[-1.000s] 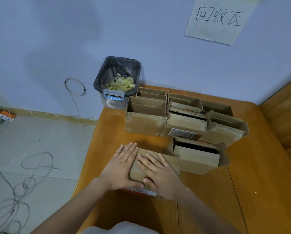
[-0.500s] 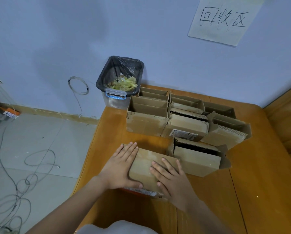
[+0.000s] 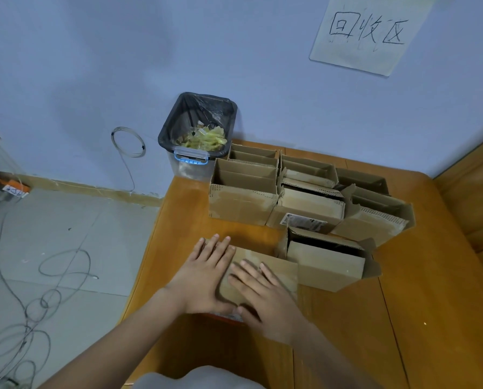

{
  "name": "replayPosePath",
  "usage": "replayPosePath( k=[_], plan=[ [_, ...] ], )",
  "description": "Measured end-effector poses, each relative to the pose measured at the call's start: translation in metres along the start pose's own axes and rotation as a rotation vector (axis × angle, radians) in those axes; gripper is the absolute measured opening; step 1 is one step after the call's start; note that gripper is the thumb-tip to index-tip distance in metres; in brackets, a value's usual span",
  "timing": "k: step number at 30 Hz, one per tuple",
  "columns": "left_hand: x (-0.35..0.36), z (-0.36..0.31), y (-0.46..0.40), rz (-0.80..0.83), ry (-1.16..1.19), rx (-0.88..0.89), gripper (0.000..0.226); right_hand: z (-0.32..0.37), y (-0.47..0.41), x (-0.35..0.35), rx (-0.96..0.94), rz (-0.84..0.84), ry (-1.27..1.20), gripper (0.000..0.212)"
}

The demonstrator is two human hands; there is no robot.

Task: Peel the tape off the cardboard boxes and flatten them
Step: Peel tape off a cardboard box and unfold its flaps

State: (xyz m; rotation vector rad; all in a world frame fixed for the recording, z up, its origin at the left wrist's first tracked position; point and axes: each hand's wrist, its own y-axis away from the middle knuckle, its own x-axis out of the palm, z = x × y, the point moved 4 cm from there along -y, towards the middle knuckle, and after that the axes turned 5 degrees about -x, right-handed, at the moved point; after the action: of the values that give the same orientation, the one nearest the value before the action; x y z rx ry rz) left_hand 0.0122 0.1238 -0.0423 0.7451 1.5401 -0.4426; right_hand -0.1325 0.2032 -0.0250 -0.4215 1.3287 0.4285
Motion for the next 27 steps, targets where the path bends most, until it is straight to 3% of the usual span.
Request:
replayPosePath(
  k=[5,9,27],
  plan=[
    [0.0,-0.005,-0.004,0.017,-0.053,0.07,0.139,-0.004,0.002,0.005,-0.017,0.114,0.085,0.06],
    [-0.003,-0.003,-0.002,-0.007,-0.019,0.102,0.13,-0.007,0.006,0.009,-0.029,0.151,0.115,0.062],
    [-0.012,0.006,0.003,0.035,-0.014,0.194,0.124,-0.008,0.026,0.009,-0.011,0.184,0.139,0.058]
  ],
)
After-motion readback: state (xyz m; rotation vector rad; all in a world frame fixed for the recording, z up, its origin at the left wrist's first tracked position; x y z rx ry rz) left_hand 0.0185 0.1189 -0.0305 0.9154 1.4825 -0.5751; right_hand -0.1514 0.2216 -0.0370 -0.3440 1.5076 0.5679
